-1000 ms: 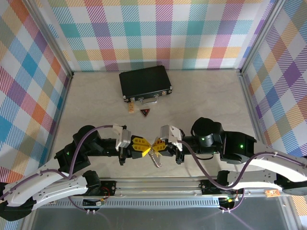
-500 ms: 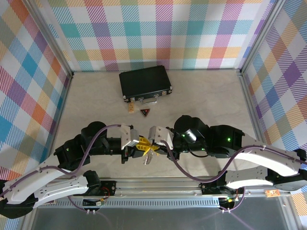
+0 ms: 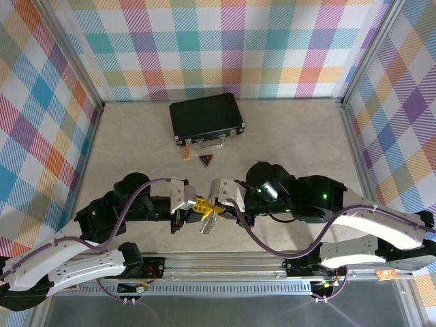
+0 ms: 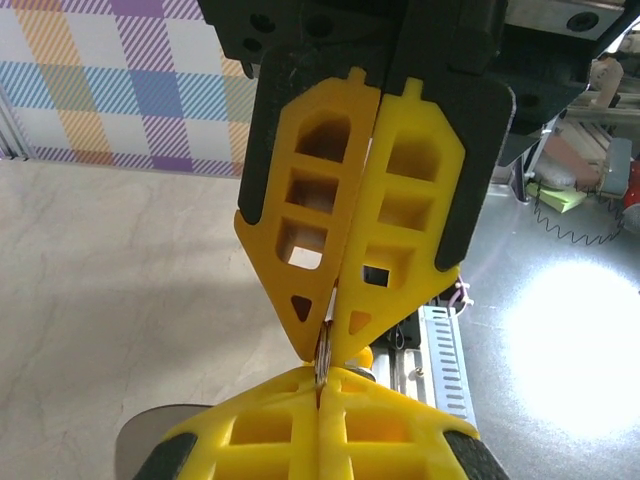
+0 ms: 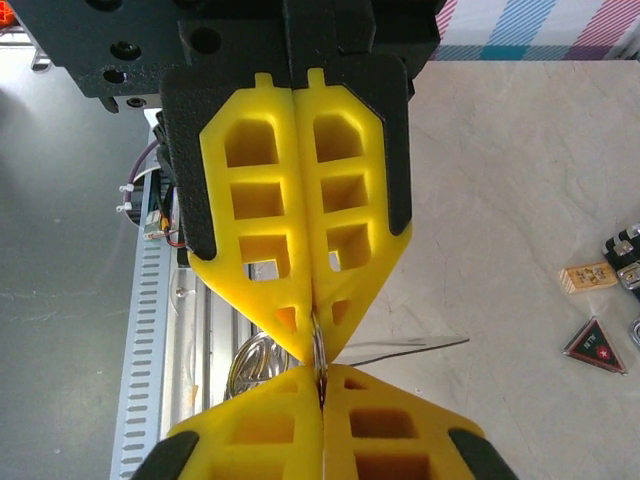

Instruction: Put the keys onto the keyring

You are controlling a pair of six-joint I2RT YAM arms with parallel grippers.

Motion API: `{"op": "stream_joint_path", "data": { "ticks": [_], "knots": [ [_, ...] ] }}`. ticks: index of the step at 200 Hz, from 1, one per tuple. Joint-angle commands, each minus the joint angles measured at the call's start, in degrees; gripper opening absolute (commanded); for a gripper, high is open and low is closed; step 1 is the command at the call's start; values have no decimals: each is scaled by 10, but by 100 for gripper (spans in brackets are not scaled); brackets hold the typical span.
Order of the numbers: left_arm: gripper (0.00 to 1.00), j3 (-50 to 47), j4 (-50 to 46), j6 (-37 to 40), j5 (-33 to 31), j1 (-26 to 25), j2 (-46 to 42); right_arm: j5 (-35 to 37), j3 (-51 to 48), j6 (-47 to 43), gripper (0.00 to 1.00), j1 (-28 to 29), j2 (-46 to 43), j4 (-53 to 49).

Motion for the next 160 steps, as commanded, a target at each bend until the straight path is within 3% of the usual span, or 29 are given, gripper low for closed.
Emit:
{"op": "stream_joint_path", "data": {
  "ticks": [1, 33, 93, 135, 160],
  "knots": [
    [0, -5, 61, -21, 16, -2, -13, -22, -2, 3, 18, 4, -7, 19],
    [0, -9, 113, -40, 34, -2, -20, -32, -33, 11, 25, 4, -41, 68],
    [0, -28, 175, -69, 59, -2, -34, -42, -57, 22, 26, 3, -78, 102],
    [0, -30, 184, -81, 73, -2, -40, -44, -82, 27, 18, 4, -105, 134],
    [0, -31, 188, -84, 78, -2, -38, -51, -81, 29, 18, 4, -101, 134]
  ]
}}
